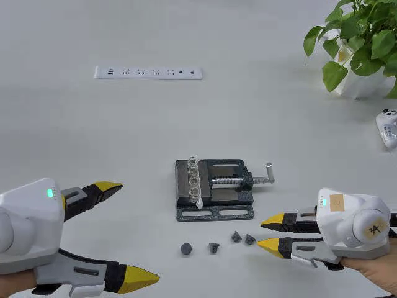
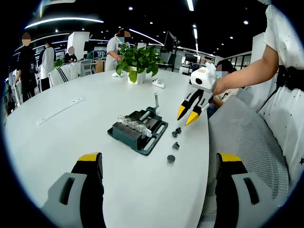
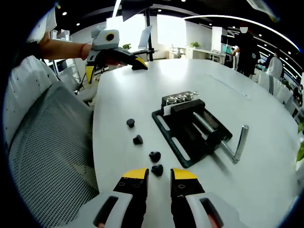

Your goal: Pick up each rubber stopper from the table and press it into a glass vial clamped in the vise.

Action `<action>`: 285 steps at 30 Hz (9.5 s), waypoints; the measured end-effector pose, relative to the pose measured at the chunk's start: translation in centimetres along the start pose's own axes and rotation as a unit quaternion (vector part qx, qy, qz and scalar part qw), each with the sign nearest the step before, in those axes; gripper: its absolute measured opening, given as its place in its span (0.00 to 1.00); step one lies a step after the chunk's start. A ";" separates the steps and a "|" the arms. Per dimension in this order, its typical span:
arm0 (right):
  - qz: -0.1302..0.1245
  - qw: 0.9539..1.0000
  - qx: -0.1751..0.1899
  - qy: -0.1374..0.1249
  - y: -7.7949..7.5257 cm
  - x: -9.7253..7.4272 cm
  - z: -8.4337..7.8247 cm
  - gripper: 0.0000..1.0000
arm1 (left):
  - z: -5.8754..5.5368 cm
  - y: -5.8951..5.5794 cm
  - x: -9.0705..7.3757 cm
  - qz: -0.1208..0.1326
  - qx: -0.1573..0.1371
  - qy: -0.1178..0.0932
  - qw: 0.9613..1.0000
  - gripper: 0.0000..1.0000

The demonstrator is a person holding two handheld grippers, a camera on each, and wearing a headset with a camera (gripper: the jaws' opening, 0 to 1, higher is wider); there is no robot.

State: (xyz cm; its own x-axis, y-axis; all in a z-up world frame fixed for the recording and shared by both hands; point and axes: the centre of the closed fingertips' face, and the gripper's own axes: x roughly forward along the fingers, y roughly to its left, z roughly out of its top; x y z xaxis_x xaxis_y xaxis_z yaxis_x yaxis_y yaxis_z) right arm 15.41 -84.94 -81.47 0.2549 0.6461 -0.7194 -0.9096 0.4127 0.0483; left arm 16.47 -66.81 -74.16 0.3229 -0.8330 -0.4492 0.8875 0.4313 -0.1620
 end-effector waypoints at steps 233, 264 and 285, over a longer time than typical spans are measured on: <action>0.190 0.951 -0.041 -0.241 9.7 -13.7 24.6 0.10 | 19.3 -10.4 -3.7 -0.250 -0.039 -0.178 0.951 0.03; 0.198 0.948 -0.054 -0.243 9.7 -13.9 24.8 0.07 | 19.3 -10.4 -4.2 -0.266 -0.039 -0.181 0.946 0.03; 0.191 0.950 -0.054 -0.240 9.2 -13.5 24.6 0.06 | 19.1 -10.1 -4.1 -0.257 -0.032 -0.181 0.949 0.04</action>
State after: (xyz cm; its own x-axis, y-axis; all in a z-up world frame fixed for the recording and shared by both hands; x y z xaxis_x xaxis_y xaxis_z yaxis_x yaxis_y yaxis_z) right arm 11.65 -74.07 -54.21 -0.0050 0.9646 -0.2636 -0.9877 0.0365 0.1521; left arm 12.44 -74.35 -53.90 -0.0457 -0.9984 0.0332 0.9401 -0.0543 -0.3364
